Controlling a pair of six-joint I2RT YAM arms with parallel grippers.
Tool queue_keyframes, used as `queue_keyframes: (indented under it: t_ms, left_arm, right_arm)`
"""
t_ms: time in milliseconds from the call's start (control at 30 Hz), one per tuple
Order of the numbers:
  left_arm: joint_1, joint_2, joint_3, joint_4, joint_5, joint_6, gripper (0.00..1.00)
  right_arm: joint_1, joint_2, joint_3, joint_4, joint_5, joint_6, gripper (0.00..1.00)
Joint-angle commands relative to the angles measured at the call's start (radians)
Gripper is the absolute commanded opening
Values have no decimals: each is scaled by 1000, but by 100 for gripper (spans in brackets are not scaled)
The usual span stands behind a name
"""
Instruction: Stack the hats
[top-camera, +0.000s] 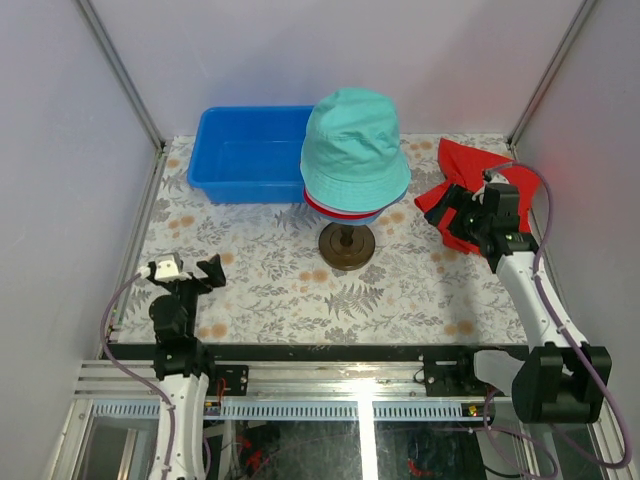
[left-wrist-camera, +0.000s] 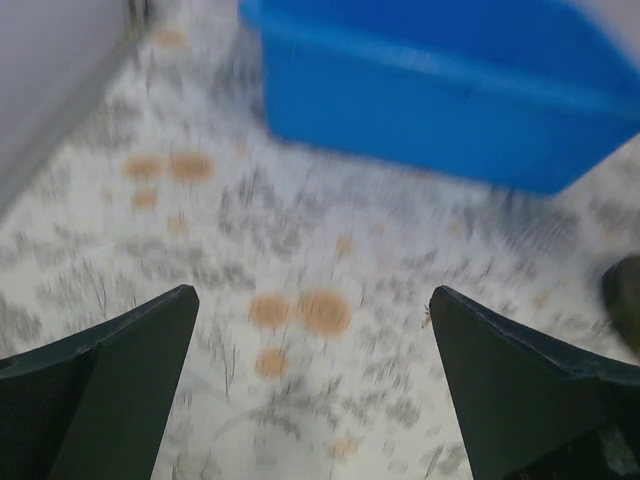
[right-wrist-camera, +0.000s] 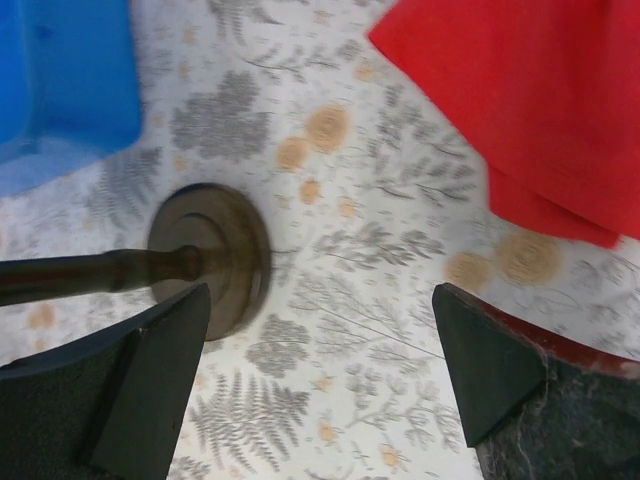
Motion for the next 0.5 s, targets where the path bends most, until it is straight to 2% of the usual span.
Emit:
queue_keyframes:
  t_ms: [0,100,200,367,467]
  left_arm:
    - [2,-204,-127,31,-31,0,100]
    - [2,-86,-114,97,-31,-3,100]
    - [2,29,-101,167,-54,-11,100]
    - [1,43,-102,179,-47,-7,100]
    - [2,30,-103,171,-43,-7,100]
  right_arm:
    - [0,-91,-111,88,182,-129,99]
    - [0,-85,-160,98,183,-300,99]
    - [-2,-102,-249,182,98,-470,99]
    - [-2,-173,-395,267,106,-497,99]
    - [-2,-241,-498,319,182,-509,99]
